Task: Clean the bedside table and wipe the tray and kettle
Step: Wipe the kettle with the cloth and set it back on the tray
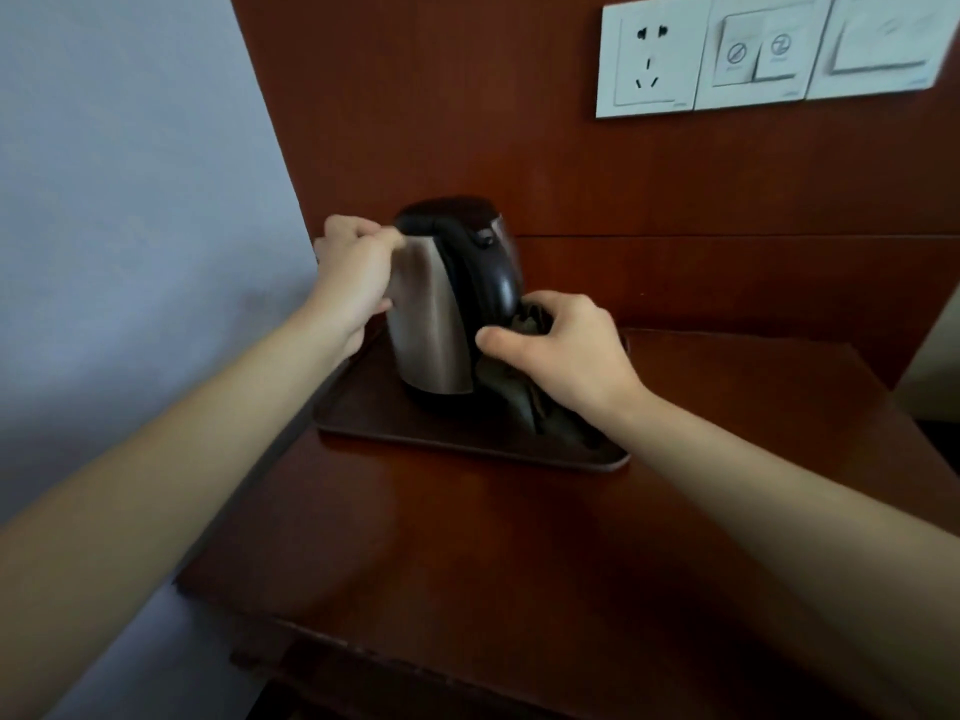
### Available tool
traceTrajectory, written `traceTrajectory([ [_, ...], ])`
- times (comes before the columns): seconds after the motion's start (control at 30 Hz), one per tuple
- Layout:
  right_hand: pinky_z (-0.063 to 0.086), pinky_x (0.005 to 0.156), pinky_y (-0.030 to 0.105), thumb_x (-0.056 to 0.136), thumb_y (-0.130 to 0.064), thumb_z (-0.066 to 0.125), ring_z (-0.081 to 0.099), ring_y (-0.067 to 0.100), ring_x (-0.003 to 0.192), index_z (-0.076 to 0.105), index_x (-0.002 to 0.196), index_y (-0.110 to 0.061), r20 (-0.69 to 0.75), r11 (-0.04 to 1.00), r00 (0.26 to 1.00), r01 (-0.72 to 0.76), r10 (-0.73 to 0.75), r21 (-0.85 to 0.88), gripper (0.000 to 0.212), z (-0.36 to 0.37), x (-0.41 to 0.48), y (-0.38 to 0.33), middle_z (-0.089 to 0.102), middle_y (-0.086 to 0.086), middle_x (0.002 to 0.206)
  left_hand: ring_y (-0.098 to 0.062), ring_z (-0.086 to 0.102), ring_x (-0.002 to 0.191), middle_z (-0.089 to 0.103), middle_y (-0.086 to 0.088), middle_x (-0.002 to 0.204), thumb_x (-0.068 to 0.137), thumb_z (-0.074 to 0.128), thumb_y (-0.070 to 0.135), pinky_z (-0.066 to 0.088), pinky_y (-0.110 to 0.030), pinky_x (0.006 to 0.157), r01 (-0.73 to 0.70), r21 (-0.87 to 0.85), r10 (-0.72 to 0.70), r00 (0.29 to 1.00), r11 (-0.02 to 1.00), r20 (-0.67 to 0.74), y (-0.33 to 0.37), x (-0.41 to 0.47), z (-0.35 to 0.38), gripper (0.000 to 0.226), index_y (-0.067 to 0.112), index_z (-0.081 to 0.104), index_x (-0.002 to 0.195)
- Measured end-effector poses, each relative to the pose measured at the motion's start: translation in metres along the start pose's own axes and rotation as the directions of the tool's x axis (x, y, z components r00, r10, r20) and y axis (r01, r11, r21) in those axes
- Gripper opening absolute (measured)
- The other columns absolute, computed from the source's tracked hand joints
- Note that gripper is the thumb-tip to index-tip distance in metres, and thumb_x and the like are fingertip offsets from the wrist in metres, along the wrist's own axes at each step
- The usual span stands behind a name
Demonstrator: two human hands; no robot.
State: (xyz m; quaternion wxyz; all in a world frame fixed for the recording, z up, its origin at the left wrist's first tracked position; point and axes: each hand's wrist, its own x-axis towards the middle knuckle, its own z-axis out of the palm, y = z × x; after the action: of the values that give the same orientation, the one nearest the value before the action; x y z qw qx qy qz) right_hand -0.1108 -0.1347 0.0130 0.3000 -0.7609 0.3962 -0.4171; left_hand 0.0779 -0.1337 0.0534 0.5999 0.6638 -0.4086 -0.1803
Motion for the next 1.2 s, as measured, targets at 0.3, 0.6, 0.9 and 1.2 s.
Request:
traceTrajectory([
  [0.3,0.055,0.074,0.036,0.078,-0.042,0.066,0.063,0.017,0.080,0.067,0.099,-0.022,0.331,0.861,0.928,0.023,0.171,-0.509,0.028,-0.032,-0.014,0.024,0.067,0.001,0.094,-0.016,0.053,0.101,0.051,0.000,0.112,0.079,0.073,0.035,0.044,-0.033,0.083,-0.088,0.174,0.056,0.982,0.981,0.181,0.008,-0.079,0.025,0.053,0.019,0.033,0.109],
  [0.6,0.057,0.072,0.031,0.082,-0.038,0.065,0.062,0.014,0.079,0.067,0.098,-0.022,0.390,0.854,0.873,-0.055,0.293,-0.518,0.022,-0.044,-0.012,0.046,0.064,-0.001,0.093,-0.024,0.066,0.097,0.069,0.001,0.091,0.076,0.074,0.007,0.048,-0.053,0.095,-0.052,0.047,0.042,0.979,0.998,0.199,-0.002,-0.057,-0.022,0.033,0.024,0.050,0.091],
  [0.9,0.057,0.075,0.035,0.081,-0.038,0.066,0.063,0.017,0.081,0.066,0.092,-0.022,0.351,0.853,0.894,-0.064,0.280,-0.518,0.020,-0.042,-0.012,0.054,0.065,0.000,0.092,-0.012,0.067,0.076,0.062,0.006,0.089,0.084,0.063,-0.003,0.052,-0.042,0.082,-0.079,0.068,0.055,0.953,0.995,0.297,-0.014,-0.034,-0.054,0.033,0.024,0.047,0.092],
  [1.2,0.042,0.076,0.007,0.083,-0.023,0.069,0.058,-0.002,0.086,0.065,0.095,-0.014,0.137,0.936,0.944,0.319,-0.300,-0.150,0.016,-0.095,-0.034,0.065,0.064,-0.006,0.092,-0.012,0.060,0.083,0.061,0.005,0.091,0.092,0.055,0.005,0.045,-0.041,0.093,-0.070,0.095,0.031,0.933,0.993,0.359,-0.016,-0.031,-0.051,0.021,0.026,0.050,0.089],
])
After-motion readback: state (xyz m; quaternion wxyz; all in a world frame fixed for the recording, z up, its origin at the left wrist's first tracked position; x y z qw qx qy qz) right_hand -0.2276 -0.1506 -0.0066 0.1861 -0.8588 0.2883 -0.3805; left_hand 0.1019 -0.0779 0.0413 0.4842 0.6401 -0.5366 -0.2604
